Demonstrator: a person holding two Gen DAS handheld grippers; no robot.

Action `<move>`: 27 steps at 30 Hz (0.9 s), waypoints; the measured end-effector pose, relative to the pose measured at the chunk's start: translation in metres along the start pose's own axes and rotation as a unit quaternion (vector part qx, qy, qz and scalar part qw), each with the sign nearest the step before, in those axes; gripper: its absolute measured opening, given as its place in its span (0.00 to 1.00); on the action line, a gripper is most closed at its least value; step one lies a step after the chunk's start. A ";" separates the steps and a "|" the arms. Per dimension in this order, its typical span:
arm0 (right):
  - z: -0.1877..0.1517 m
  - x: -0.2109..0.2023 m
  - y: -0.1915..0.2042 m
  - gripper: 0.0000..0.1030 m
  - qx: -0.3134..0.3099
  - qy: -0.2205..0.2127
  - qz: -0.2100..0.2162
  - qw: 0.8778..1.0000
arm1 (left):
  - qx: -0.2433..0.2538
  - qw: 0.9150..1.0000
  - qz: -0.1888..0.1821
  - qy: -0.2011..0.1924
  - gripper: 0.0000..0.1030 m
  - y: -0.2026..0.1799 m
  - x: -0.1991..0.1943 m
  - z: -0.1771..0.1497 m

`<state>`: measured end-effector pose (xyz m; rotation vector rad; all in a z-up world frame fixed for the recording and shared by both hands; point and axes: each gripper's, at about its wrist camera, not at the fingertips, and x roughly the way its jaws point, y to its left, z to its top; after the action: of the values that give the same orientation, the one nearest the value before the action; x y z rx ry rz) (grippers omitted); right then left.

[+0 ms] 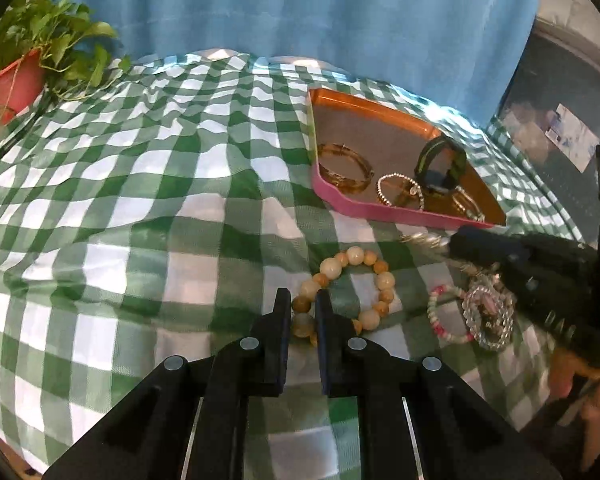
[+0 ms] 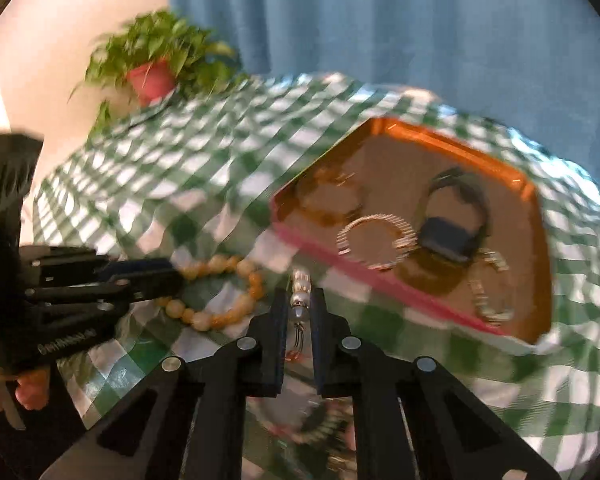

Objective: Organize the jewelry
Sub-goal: 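Grasp the peach bead bracelet with the left tool while the right tool grasps the pearl pin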

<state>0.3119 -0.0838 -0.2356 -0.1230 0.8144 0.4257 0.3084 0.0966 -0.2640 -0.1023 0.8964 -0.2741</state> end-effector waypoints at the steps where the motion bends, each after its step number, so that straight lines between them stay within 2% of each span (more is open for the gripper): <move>1: -0.002 0.000 -0.004 0.09 0.006 0.000 -0.004 1.000 | 0.003 1.000 0.000 0.010 0.12 -0.001 0.003 -0.002; 6: -0.013 0.007 -0.012 0.09 0.003 0.022 0.003 1.000 | 0.021 1.000 0.010 0.010 0.14 -0.012 0.006 -0.003; 10: -0.016 0.014 -0.012 0.12 0.007 0.032 0.026 0.999 | 0.045 0.999 0.022 0.007 0.23 -0.022 0.009 -0.003; 14: -0.015 0.021 -0.008 0.28 -0.004 0.042 0.006 0.999 | 0.069 0.997 0.032 0.003 0.25 -0.027 0.011 -0.004; 16: -0.014 0.021 -0.006 0.24 -0.010 0.044 0.003 0.999 | 0.068 0.997 0.032 0.004 0.22 -0.027 0.011 -0.003; 17: -0.013 0.021 -0.004 0.10 -0.016 0.049 0.008 0.999 | 0.067 0.997 0.035 0.004 0.15 -0.027 0.011 -0.003; 18: -0.013 0.021 -0.003 0.09 -0.019 0.051 0.007 0.998 | 0.062 0.997 0.035 0.005 0.12 -0.026 0.011 -0.003; 21: -0.013 0.012 0.004 0.09 -0.031 0.041 -0.001 0.999 | 0.040 0.999 0.021 0.008 0.12 -0.019 0.010 -0.002; 27: -0.017 -0.009 -0.006 0.09 -0.012 0.017 -0.014 1.000 | 0.043 0.999 0.025 -0.012 0.12 -0.029 -0.003 0.002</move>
<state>0.2971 -0.0968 -0.2407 -0.1637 0.8413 0.4081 0.3023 0.0692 -0.2551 -0.0035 0.8604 -0.2644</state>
